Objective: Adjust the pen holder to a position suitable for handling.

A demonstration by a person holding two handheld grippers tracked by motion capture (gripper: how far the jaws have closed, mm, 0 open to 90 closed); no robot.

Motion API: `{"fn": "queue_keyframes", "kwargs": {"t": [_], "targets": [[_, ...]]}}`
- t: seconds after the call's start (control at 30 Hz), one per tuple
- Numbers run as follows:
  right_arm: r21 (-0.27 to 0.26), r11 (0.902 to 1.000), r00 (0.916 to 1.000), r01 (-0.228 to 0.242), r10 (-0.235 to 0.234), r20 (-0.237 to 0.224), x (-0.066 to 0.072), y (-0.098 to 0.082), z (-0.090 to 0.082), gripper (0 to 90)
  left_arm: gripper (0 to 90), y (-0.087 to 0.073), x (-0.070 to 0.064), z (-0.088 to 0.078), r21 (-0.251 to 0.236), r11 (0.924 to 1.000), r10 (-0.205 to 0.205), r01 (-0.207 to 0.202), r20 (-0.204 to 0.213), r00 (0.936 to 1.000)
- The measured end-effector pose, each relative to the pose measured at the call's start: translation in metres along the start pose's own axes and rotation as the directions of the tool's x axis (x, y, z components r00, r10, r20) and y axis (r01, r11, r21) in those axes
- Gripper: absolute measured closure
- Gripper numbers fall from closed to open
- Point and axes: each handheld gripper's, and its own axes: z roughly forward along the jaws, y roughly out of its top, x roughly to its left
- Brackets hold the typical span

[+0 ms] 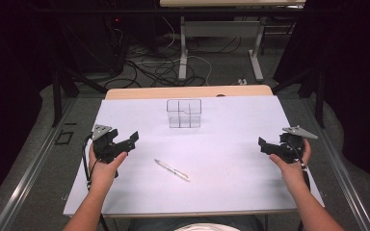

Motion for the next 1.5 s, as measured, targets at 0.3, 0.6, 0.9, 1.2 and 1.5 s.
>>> {"fn": "queue_keyframes", "kwargs": {"t": [0.3,0.6,0.9,1.2,1.5], "targets": [[0.008,1.0000,0.9999,0.004,-0.004,-0.009,0.002,-0.001,0.001,0.0,22.0,0.031,-0.016,0.014,0.017,0.9997,0.015,-0.016,0.014,0.9998],[0.005,1.0000,0.9999,-0.007,0.007,-0.009,0.004,-0.002,0.000,0.0,34.1,0.064,-0.035,0.030,-0.005,0.9997,0.024,-0.024,0.027,0.9994],[0.038,0.9992,0.9999,-0.007,0.008,-0.014,0.003,-0.001,-0.003,0.0,35.0,0.084,-0.050,0.051,0.015,0.9989,0.045,-0.045,0.025,0.9987],[0.015,0.9995,0.9995,-0.026,0.027,-0.018,0.004,-0.003,-0.001,0.0,39.2,0.107,-0.058,0.070,0.049,0.9988,-0.011,0.009,0.041,0.9991],[0.018,0.9991,0.9987,-0.038,0.038,-0.034,0.005,-0.003,-0.001,0.0,43.6,0.117,-0.062,0.088,0.090,0.9951,-0.042,0.040,0.011,0.9991]]}}
